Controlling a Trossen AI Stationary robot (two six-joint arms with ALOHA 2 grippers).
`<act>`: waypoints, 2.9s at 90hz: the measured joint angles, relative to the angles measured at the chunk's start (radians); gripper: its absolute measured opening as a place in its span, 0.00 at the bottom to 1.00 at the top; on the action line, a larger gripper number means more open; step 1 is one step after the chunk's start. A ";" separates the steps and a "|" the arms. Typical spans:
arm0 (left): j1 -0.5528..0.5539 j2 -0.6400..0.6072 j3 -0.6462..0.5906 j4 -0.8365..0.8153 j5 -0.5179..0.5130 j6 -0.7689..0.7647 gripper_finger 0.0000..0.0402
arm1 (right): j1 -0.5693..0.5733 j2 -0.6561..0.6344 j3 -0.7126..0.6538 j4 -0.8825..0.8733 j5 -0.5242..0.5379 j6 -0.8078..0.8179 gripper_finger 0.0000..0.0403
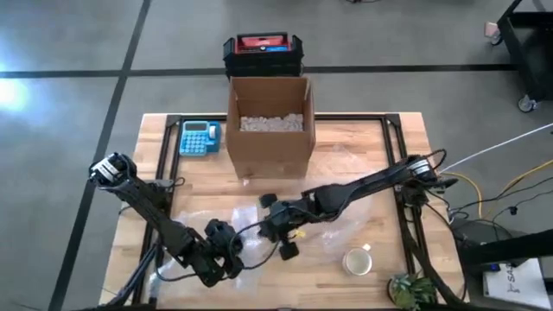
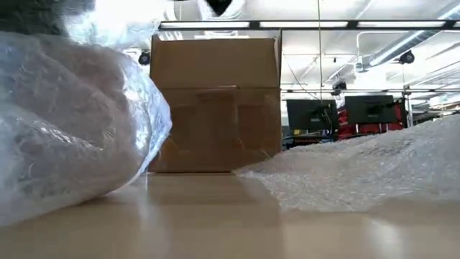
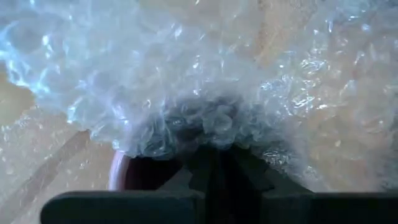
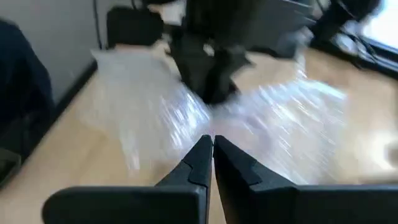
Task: Wrap mug
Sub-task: Wrap the purple mug with transparent bubble wrap
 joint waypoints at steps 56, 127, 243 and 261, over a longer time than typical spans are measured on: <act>0.010 0.000 0.000 0.066 -0.011 0.067 0.05 | 0.021 0.154 -0.191 0.687 -0.005 0.054 0.01; 0.012 -0.053 0.271 -0.084 0.169 0.308 0.05 | 0.014 0.265 -0.104 0.567 -0.011 0.072 0.01; 0.048 -0.026 -0.007 0.092 0.118 0.161 0.00 | 0.025 0.192 -0.022 0.348 -0.004 -0.064 0.01; 0.051 -0.026 -0.007 0.096 0.116 0.161 0.00 | 0.057 0.192 -0.070 0.374 0.081 -0.085 0.01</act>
